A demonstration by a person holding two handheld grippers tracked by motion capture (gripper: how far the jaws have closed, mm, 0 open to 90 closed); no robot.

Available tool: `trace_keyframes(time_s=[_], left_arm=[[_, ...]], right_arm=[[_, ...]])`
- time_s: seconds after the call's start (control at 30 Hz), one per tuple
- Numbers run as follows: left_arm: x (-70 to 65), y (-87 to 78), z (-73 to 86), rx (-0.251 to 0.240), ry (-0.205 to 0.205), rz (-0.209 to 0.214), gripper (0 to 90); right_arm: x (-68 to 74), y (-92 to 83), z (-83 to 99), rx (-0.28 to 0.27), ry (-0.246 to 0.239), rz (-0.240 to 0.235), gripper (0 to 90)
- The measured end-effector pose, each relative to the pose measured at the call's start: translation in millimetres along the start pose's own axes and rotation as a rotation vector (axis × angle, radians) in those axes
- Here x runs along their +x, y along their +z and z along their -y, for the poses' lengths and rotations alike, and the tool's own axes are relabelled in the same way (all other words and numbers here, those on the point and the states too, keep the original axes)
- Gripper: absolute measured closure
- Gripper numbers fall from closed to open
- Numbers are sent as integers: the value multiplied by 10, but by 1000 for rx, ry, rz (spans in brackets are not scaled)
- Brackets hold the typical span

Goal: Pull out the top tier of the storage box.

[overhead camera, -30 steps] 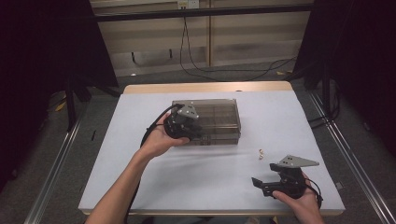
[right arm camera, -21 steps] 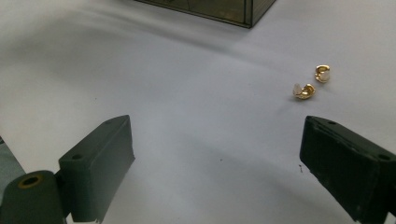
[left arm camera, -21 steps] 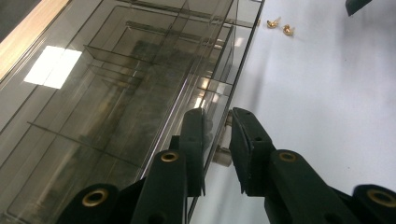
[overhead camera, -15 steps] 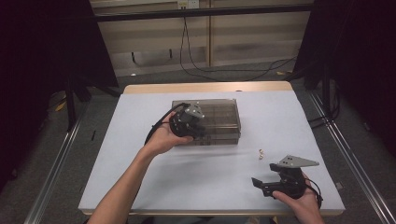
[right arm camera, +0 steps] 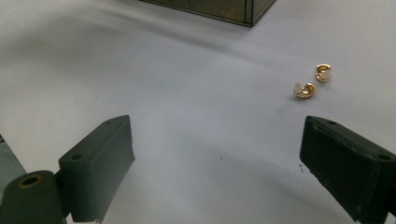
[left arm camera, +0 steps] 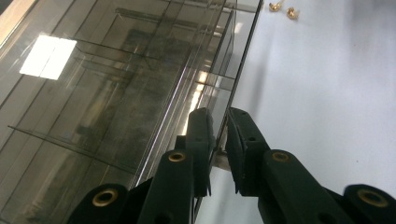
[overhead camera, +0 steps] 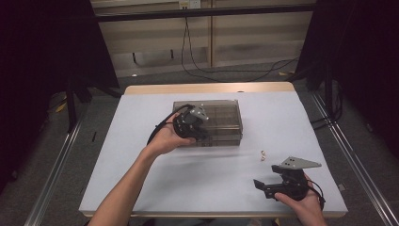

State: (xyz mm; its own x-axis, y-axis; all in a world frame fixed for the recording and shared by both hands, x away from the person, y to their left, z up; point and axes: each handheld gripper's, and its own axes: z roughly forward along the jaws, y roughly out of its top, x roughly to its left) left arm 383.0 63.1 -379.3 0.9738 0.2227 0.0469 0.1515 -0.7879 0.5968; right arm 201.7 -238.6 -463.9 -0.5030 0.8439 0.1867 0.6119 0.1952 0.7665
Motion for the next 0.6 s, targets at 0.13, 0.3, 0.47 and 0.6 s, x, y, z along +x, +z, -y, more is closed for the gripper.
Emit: trace_keyframes(time_s=[0.13,0.3,0.47,0.6], left_arm=[[1,11,-15,7,8,10,799],[-7,16,-31,15,18,6,817],[-14,11,-33,17,31,14,830],[-29,8,-37,19,39,13,834]], right_arm=[[1,-1,0,1,-1,-1,95],[1,-6,1,2,1,0,95],[0,-7,1,3,1,0,95],[-1,-7,1,3,1,1,95]])
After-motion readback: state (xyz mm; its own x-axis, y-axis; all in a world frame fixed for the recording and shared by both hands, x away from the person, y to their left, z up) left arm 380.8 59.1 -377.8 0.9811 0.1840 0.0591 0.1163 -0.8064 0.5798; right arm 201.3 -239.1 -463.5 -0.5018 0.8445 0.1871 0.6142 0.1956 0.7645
